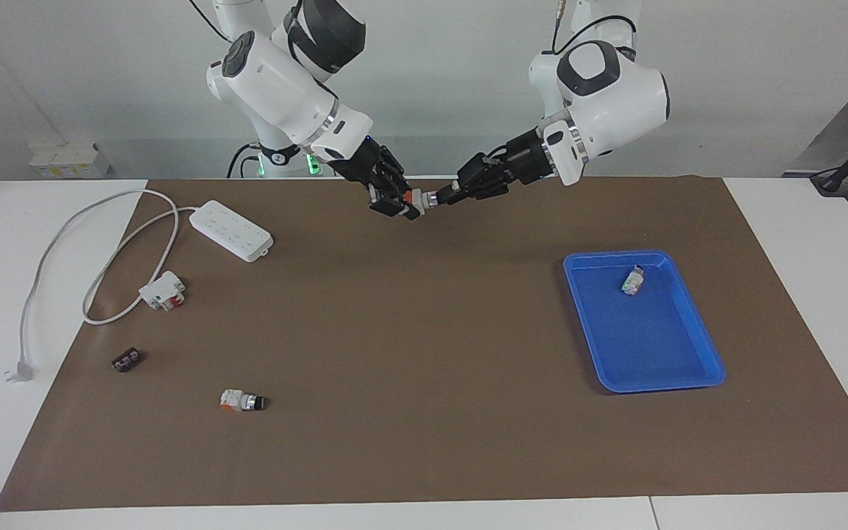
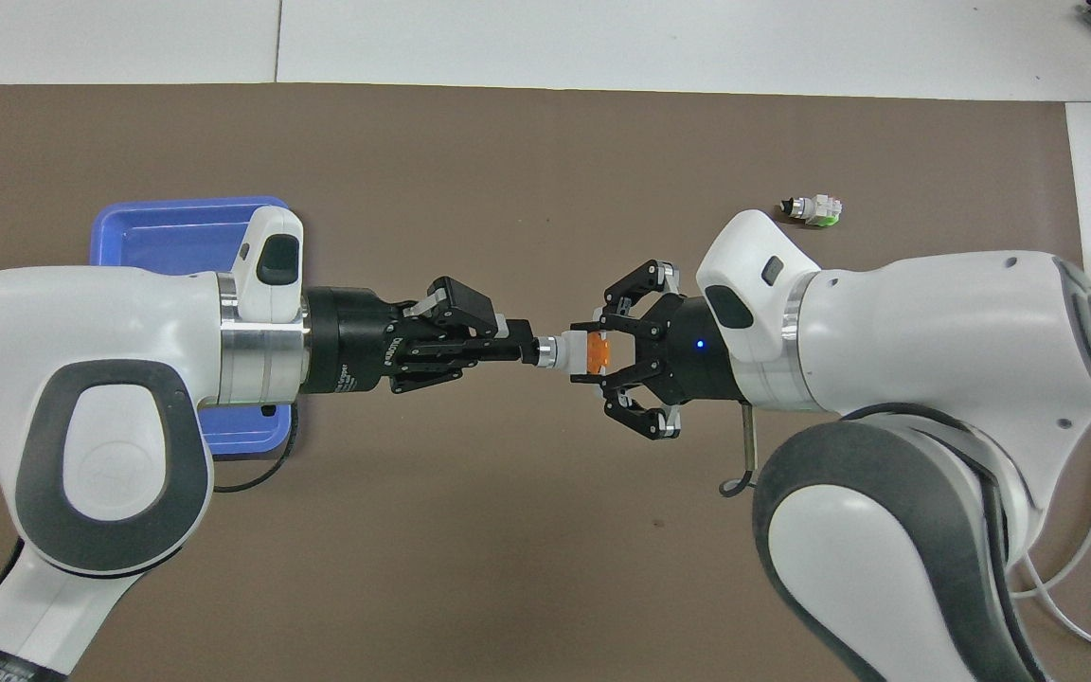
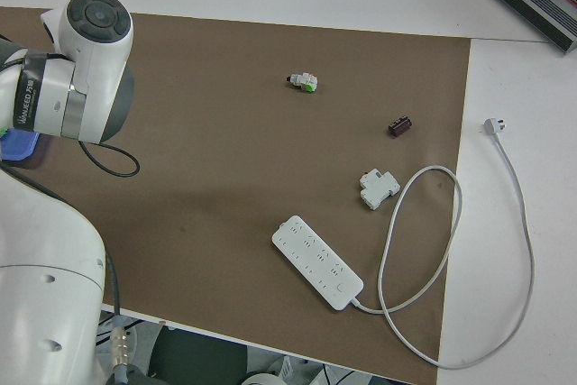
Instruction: Turn and place switch with both arms
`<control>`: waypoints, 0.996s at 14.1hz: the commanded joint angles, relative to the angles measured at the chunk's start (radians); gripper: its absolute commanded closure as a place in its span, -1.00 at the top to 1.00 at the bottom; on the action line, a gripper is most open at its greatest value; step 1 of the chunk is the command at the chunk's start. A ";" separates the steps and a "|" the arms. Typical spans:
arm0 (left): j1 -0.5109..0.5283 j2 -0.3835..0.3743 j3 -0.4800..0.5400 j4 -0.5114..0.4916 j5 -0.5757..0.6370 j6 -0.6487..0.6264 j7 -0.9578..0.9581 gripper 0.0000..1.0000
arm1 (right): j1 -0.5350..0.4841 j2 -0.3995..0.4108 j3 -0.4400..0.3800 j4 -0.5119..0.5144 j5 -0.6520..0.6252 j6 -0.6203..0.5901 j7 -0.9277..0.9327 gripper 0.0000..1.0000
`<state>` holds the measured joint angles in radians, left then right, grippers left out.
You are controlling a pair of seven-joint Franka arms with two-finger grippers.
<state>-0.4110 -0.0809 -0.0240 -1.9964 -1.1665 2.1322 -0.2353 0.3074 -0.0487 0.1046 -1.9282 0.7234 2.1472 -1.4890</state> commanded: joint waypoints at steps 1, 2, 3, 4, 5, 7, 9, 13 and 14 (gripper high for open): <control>-0.020 0.001 0.010 -0.016 -0.025 0.025 0.007 -0.51 | -0.001 -0.026 0.003 -0.029 0.027 0.020 0.009 -1.00; -0.020 0.001 0.010 -0.018 -0.025 0.023 0.008 -0.51 | -0.001 -0.026 0.003 -0.029 0.027 0.020 0.009 -1.00; -0.020 0.001 0.012 -0.022 -0.025 0.023 0.008 -0.51 | -0.001 -0.026 0.003 -0.029 0.025 0.019 0.007 -1.00; -0.020 0.001 0.012 -0.027 -0.025 0.023 0.008 -0.53 | -0.001 -0.026 0.003 -0.029 0.025 0.019 0.009 -1.00; -0.020 0.001 0.012 -0.028 -0.025 0.023 0.007 -0.55 | -0.001 -0.026 0.003 -0.029 0.025 0.020 0.009 -1.00; -0.020 0.000 0.012 -0.033 -0.025 0.017 0.004 -0.55 | -0.001 -0.026 0.003 -0.029 0.025 0.019 0.007 -1.00; -0.020 -0.002 0.012 -0.044 -0.025 0.020 0.004 -0.56 | -0.001 -0.026 0.003 -0.029 0.025 0.019 0.009 -1.00; -0.035 -0.005 0.012 -0.050 -0.025 0.025 0.004 -0.55 | -0.001 -0.026 0.003 -0.029 0.025 0.019 0.009 -1.00; -0.035 -0.005 0.012 -0.048 -0.025 0.020 0.004 -0.56 | -0.001 -0.026 0.003 -0.029 0.025 0.019 0.009 -1.00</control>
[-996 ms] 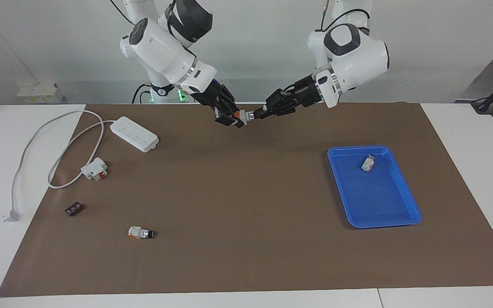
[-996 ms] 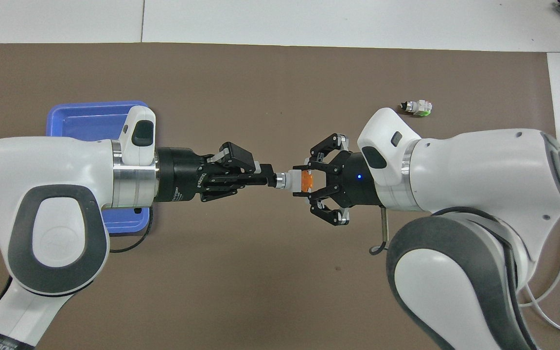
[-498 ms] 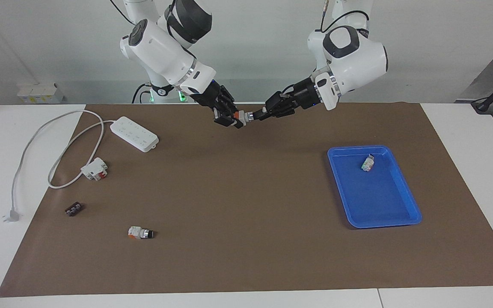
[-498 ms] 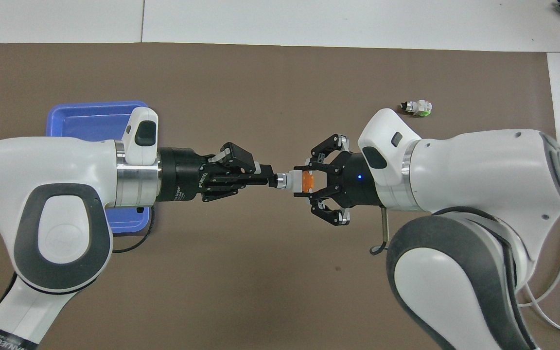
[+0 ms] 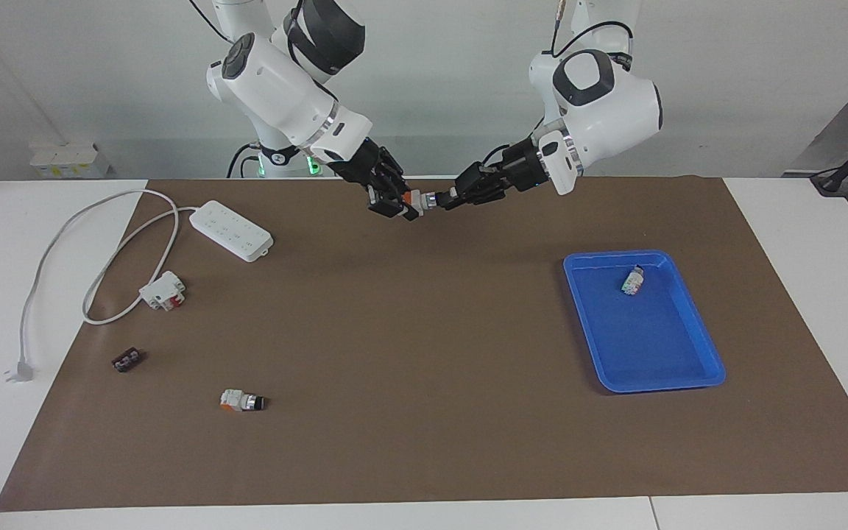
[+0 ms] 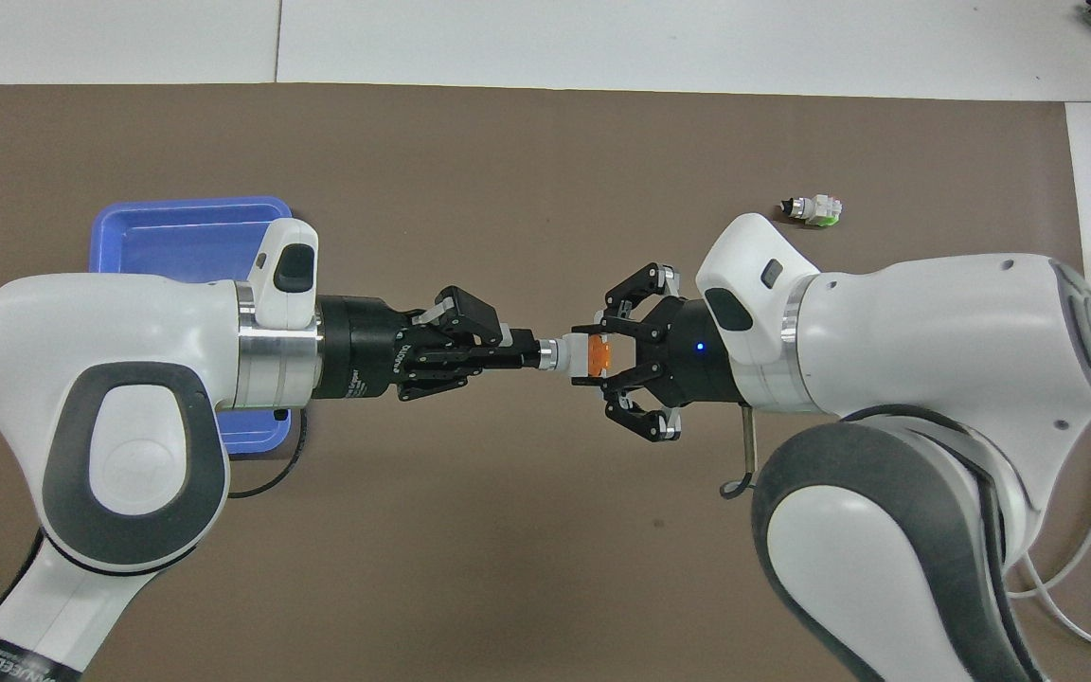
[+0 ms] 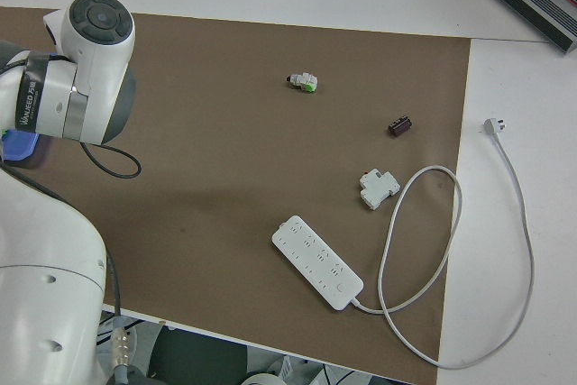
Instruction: Turn and place switch with both arms
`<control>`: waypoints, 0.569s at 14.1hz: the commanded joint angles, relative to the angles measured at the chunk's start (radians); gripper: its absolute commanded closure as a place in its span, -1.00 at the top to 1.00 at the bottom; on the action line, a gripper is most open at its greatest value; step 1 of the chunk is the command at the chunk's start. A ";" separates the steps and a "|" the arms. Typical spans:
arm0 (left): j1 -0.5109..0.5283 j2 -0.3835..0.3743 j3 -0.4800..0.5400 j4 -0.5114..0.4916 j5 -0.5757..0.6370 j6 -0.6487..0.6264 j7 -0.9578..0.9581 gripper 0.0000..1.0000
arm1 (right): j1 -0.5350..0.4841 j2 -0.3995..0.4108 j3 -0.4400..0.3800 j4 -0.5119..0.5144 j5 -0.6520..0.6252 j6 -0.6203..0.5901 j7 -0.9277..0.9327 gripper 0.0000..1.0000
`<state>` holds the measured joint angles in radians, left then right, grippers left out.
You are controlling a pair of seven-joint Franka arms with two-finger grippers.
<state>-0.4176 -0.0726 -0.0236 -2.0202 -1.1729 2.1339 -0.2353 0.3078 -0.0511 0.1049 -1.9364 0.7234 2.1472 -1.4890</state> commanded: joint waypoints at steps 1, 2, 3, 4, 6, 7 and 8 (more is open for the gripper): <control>-0.029 -0.013 0.010 -0.022 -0.019 0.015 0.004 -0.58 | -0.001 -0.024 0.002 -0.021 0.025 0.019 0.009 -1.00; -0.029 -0.013 0.010 -0.022 -0.019 0.017 0.005 -0.61 | -0.001 -0.024 0.002 -0.021 0.025 0.019 0.009 -1.00; -0.030 -0.012 0.010 -0.022 -0.019 0.018 0.005 -0.66 | -0.001 -0.024 0.002 -0.021 0.025 0.019 0.009 -1.00; -0.029 -0.012 0.010 -0.018 -0.019 0.018 0.005 -0.74 | -0.001 -0.024 0.002 -0.021 0.025 0.019 0.009 -1.00; -0.030 -0.010 0.010 -0.017 -0.020 0.021 0.004 -0.81 | -0.001 -0.024 0.002 -0.021 0.025 0.019 0.009 -1.00; -0.032 -0.010 0.010 -0.017 -0.020 0.023 0.002 -0.89 | -0.001 -0.024 0.002 -0.021 0.025 0.019 0.009 -1.00; -0.032 -0.010 0.010 -0.015 -0.020 0.017 0.002 -0.96 | -0.001 -0.024 0.002 -0.021 0.025 0.017 0.009 -1.00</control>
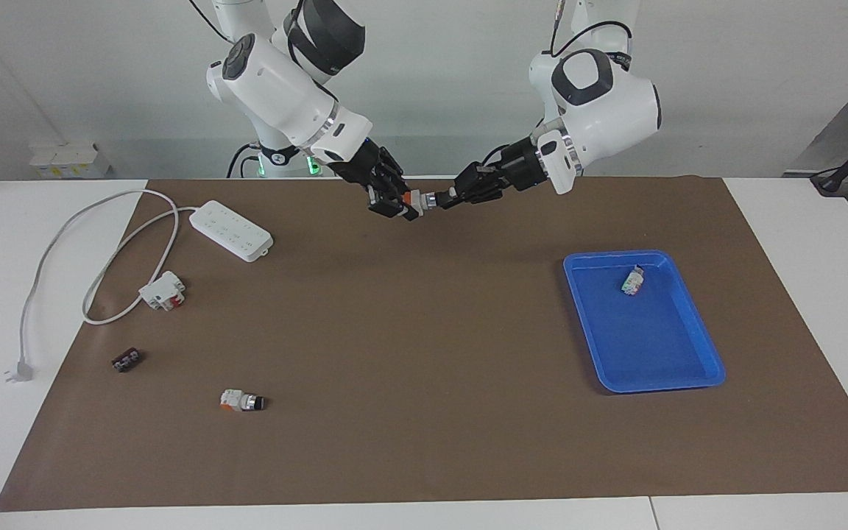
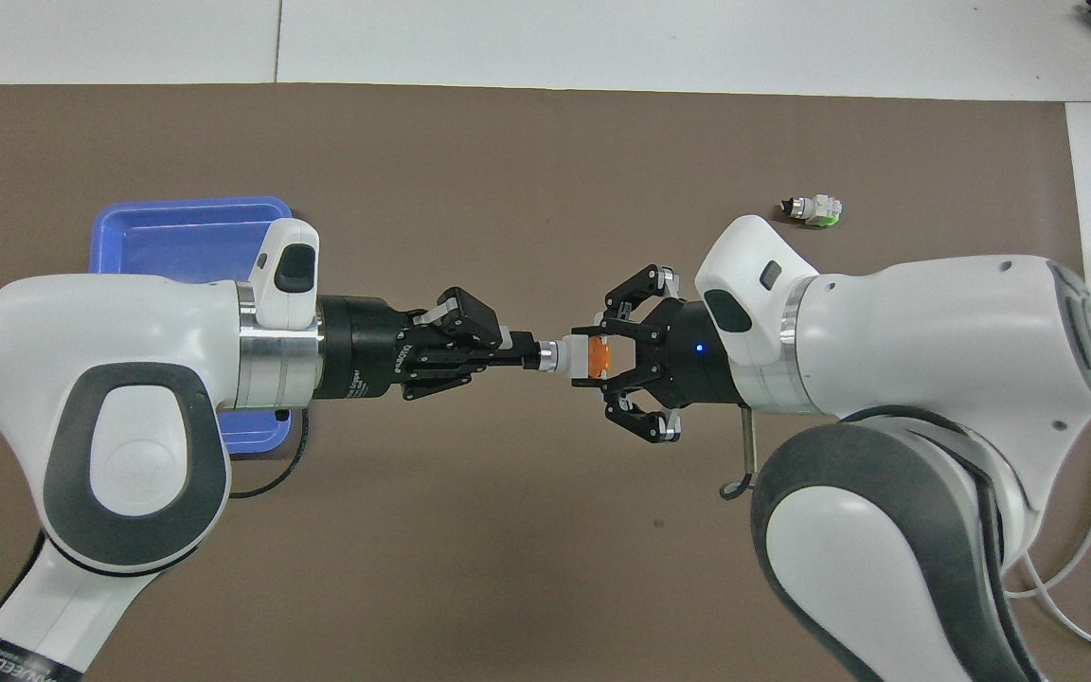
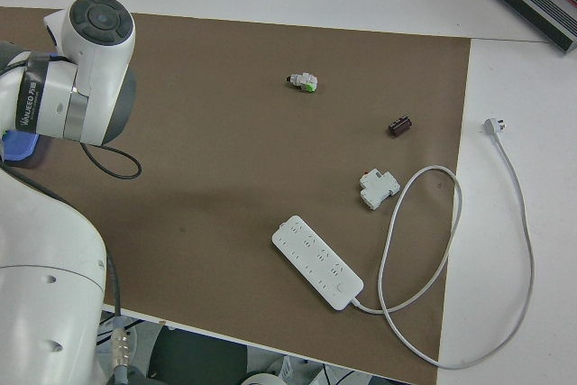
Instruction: Turn and place switch with both arms
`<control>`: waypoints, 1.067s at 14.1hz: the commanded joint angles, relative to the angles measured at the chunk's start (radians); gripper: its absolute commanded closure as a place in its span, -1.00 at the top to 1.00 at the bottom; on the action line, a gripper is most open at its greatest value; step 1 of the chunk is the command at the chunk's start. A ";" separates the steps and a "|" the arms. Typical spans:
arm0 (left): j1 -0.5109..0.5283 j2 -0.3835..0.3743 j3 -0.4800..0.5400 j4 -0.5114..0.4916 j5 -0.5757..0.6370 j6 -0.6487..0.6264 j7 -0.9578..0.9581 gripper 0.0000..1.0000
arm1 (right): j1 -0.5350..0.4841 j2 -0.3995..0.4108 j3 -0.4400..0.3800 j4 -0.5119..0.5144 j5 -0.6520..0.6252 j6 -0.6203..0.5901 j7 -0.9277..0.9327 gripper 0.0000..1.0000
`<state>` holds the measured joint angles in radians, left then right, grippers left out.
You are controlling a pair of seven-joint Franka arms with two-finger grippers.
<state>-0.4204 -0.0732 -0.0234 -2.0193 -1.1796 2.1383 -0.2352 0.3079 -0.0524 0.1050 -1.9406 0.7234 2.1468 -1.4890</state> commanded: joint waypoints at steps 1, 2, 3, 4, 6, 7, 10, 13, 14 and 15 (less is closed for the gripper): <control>-0.028 -0.010 0.010 -0.016 -0.014 0.008 0.000 -1.00 | -0.001 -0.023 0.002 -0.017 0.025 0.016 0.010 -1.00; -0.028 -0.010 0.010 -0.016 -0.012 0.005 0.000 -1.00 | -0.001 -0.023 0.002 -0.017 0.025 0.016 0.010 -1.00; -0.028 -0.010 0.010 -0.016 -0.012 0.003 0.000 -1.00 | -0.001 -0.023 0.002 -0.017 0.025 0.016 0.010 -1.00; -0.029 -0.010 0.010 -0.016 -0.011 0.002 0.000 -1.00 | -0.001 -0.023 0.002 -0.017 0.025 0.016 0.010 -1.00; -0.032 -0.010 0.011 -0.016 -0.006 0.000 0.005 -1.00 | -0.001 -0.026 0.002 -0.017 0.025 0.016 0.009 -1.00; -0.032 -0.008 0.011 -0.016 0.000 0.002 0.011 -1.00 | -0.001 -0.026 0.002 -0.017 0.025 0.016 0.009 -1.00; -0.031 -0.010 0.013 -0.019 0.003 0.000 0.239 -1.00 | -0.001 -0.026 0.002 -0.017 0.025 0.016 0.006 -1.00; -0.031 -0.008 0.014 -0.021 0.011 0.015 0.438 -1.00 | -0.001 -0.026 0.002 -0.018 0.024 0.016 0.006 -1.00; -0.031 -0.010 0.014 -0.022 0.011 0.014 0.524 -1.00 | -0.001 -0.026 0.002 -0.018 0.024 0.016 0.006 -1.00; -0.029 -0.010 0.014 -0.022 0.011 0.012 0.592 -1.00 | -0.001 -0.026 0.002 -0.018 0.025 0.016 0.006 -1.00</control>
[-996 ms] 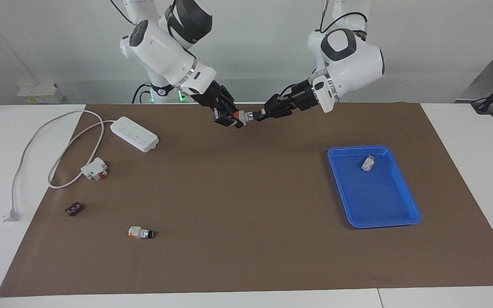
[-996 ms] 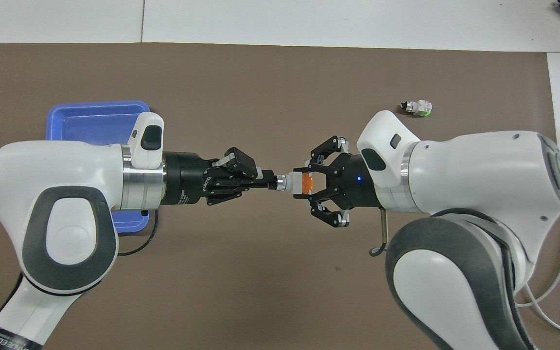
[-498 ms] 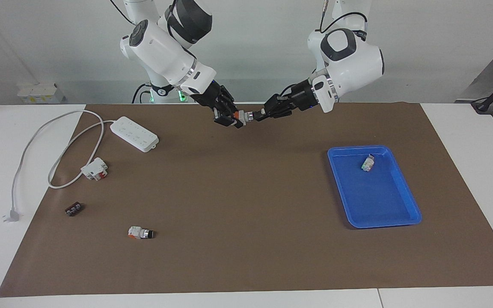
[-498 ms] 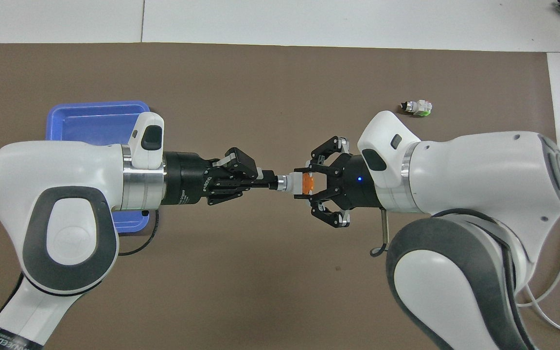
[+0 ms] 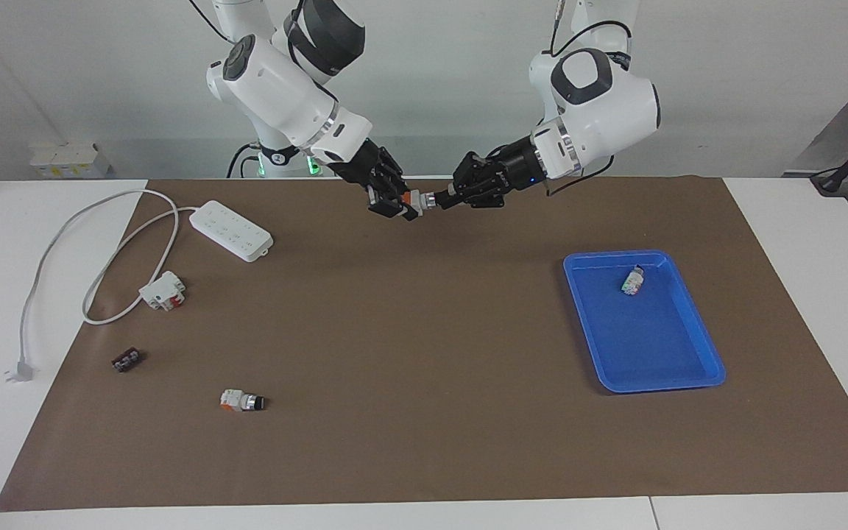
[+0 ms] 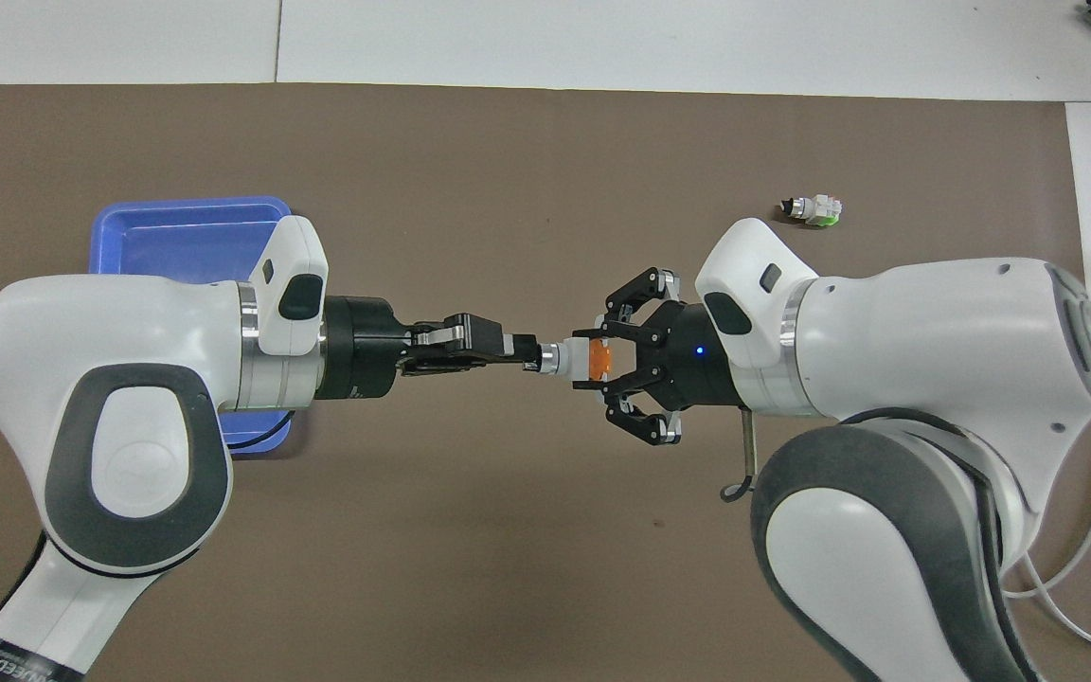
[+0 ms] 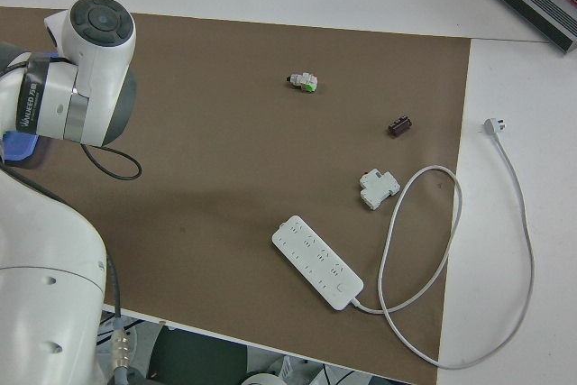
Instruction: Turn and place switch with both arms
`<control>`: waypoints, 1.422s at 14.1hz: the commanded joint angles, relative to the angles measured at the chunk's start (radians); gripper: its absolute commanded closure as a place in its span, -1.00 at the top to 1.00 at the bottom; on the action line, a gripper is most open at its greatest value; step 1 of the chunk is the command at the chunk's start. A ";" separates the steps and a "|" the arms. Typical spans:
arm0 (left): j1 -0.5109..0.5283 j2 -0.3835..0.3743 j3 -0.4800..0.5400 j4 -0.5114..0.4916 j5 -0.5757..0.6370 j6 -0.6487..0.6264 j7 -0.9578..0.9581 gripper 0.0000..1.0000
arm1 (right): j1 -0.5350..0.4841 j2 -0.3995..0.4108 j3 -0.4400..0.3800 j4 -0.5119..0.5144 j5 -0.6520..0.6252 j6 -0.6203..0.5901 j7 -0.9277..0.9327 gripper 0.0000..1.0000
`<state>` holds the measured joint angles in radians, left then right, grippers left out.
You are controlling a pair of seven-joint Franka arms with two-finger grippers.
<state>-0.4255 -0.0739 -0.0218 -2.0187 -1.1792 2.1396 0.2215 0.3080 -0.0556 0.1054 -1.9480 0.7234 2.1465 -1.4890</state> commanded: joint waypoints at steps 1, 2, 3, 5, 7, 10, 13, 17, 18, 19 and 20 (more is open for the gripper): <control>-0.025 -0.009 0.013 -0.023 0.013 0.013 0.172 -1.00 | -0.001 -0.024 0.002 -0.011 0.024 0.016 0.006 -1.00; -0.027 -0.007 0.011 -0.023 0.033 0.013 0.203 -1.00 | -0.001 -0.024 0.002 -0.011 0.024 0.015 0.006 -1.00; -0.027 -0.007 0.010 -0.023 0.079 0.008 0.243 -1.00 | -0.003 -0.024 0.002 -0.012 0.024 0.015 0.006 -1.00; -0.027 -0.009 0.010 -0.025 0.124 -0.010 0.364 -1.00 | -0.003 -0.024 0.002 -0.014 0.024 0.015 0.006 -1.00; -0.027 -0.012 0.011 -0.025 0.136 -0.041 0.464 -1.00 | -0.003 -0.024 0.002 -0.012 0.024 0.015 0.004 -1.00; -0.026 -0.015 0.011 -0.017 0.199 -0.067 0.524 -1.00 | -0.003 -0.024 0.002 -0.012 0.024 0.016 0.004 -1.00; -0.018 -0.021 0.013 -0.017 0.210 -0.101 0.639 -1.00 | -0.003 -0.024 0.002 -0.012 0.024 0.016 0.000 -1.00; -0.018 -0.018 0.013 -0.014 0.234 -0.089 0.644 -1.00 | -0.003 -0.024 0.002 -0.012 0.024 0.016 0.000 -1.00; -0.015 -0.020 0.013 -0.014 0.234 -0.093 0.644 -1.00 | -0.003 -0.024 0.002 -0.012 0.024 0.016 0.000 -1.00; -0.015 -0.020 0.013 -0.014 0.234 -0.095 0.642 -1.00 | -0.003 -0.024 0.002 -0.012 0.024 0.016 0.001 -1.00; -0.015 -0.020 0.013 -0.014 0.234 -0.095 0.641 -1.00 | -0.003 -0.024 0.002 -0.012 0.024 0.016 0.001 -1.00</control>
<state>-0.4382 -0.0806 -0.0172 -1.9927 -0.9948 2.0817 0.8472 0.3209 -0.0556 0.1110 -1.9725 0.7233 2.1413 -1.4903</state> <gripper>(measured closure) 0.894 0.586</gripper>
